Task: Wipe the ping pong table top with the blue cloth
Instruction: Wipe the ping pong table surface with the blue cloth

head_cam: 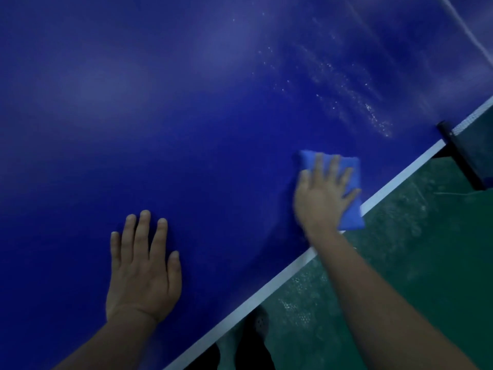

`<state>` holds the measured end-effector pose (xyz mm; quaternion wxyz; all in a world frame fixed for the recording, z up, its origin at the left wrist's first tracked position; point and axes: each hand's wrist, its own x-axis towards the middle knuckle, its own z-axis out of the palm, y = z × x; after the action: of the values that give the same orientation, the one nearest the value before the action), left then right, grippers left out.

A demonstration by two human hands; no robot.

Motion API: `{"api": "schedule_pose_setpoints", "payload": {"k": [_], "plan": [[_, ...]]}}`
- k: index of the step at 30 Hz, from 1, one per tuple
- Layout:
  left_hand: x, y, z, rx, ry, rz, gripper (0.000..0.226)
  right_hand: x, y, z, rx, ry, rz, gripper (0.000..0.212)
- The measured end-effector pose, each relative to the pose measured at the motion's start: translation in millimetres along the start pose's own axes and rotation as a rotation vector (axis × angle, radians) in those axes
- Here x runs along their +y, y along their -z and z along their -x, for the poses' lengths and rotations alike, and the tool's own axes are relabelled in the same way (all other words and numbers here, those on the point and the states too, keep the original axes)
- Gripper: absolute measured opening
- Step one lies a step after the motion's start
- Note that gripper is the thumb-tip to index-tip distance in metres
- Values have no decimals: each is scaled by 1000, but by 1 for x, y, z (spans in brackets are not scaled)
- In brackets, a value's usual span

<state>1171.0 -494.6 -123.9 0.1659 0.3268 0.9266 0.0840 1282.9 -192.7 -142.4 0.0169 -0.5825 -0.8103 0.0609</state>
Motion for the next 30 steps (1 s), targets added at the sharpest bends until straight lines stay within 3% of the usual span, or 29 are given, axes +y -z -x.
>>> {"api": "schedule_pose_setpoints", "payload": {"k": [3, 5, 7, 9, 11, 13, 16, 18, 20, 23, 25, 27, 30], "plan": [[-1, -2, -1, 4, -6, -2, 69, -19, -18, 85, -74, 705, 85, 53], [-2, -3, 0, 9, -8, 2, 68, 5, -12, 77, -146, 869, 111, 52], [-2, -3, 0, 16, -5, 4, 68, 30, -1, 28, -74, 589, 106, 55], [-2, -3, 0, 20, -6, 3, 69, 51, 13, -23, -71, 150, 69, 59], [-2, -3, 0, 26, -6, -2, 69, 46, 18, -38, -96, -73, -31, 59], [-2, -3, 1, 26, -5, -9, 68, 17, 8, 2, -42, 52, 16, 58], [-2, -5, 1, 32, 2, -12, 68, -3, -11, 109, -119, 744, 63, 54], [-3, -7, 1, 37, -1, -11, 68, 17, -8, 112, -197, 980, 98, 53], [-3, -7, 1, 44, 2, -7, 68, 39, -1, 52, -139, 783, 96, 54], [-2, -6, 2, 46, -3, 2, 69, 66, 19, -42, -133, 202, 83, 58], [-2, -6, 2, 48, -1, 16, 69, 60, 23, -56, -132, 20, -7, 62], [-2, -6, 1, 50, -2, 18, 69, 34, 12, -19, -77, 109, 21, 62], [-3, -7, 1, 53, 0, 5, 68, 17, -8, 78, -122, 735, 75, 55]]}}
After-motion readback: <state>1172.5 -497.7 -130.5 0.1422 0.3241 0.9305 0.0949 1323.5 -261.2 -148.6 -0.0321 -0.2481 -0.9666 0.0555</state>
